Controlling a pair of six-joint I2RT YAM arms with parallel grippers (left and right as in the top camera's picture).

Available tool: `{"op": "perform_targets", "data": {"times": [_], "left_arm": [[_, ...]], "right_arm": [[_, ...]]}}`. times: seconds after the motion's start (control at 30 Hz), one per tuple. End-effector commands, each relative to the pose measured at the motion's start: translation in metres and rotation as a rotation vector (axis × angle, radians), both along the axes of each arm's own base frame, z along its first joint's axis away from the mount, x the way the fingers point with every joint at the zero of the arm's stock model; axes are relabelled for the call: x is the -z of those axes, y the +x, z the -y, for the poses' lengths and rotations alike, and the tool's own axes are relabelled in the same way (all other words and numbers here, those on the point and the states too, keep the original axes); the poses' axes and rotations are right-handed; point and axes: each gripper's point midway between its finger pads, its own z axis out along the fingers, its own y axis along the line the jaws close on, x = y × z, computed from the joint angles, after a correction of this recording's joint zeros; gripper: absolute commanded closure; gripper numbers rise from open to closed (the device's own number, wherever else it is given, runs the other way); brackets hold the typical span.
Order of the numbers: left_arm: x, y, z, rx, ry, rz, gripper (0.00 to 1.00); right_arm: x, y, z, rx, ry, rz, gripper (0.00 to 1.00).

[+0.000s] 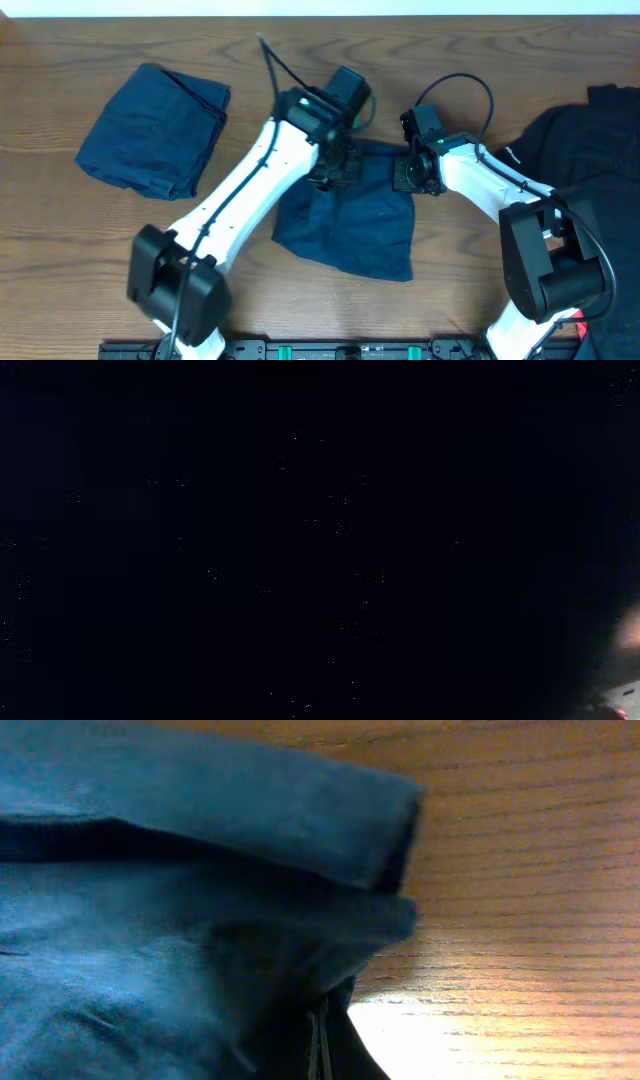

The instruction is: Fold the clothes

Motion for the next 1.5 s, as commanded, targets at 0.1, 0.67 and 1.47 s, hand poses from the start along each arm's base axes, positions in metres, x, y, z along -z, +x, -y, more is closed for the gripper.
{"op": "perform_targets", "data": {"times": [0.1, 0.67, 1.47], "left_arm": [[0.041, -0.010, 0.030, 0.005, 0.022, -0.082, 0.87], [0.056, -0.014, 0.034, -0.022, 0.028, -0.138, 0.33], [0.000, -0.007, -0.039, 0.018, 0.126, -0.018, 0.24]], "right_arm": [[0.034, -0.020, 0.010, -0.009, -0.047, -0.096, 0.99], [-0.041, -0.020, 0.067, 0.106, -0.016, -0.036, 0.89], [-0.084, -0.060, -0.055, -0.423, 0.392, -0.002, 0.51]]}}
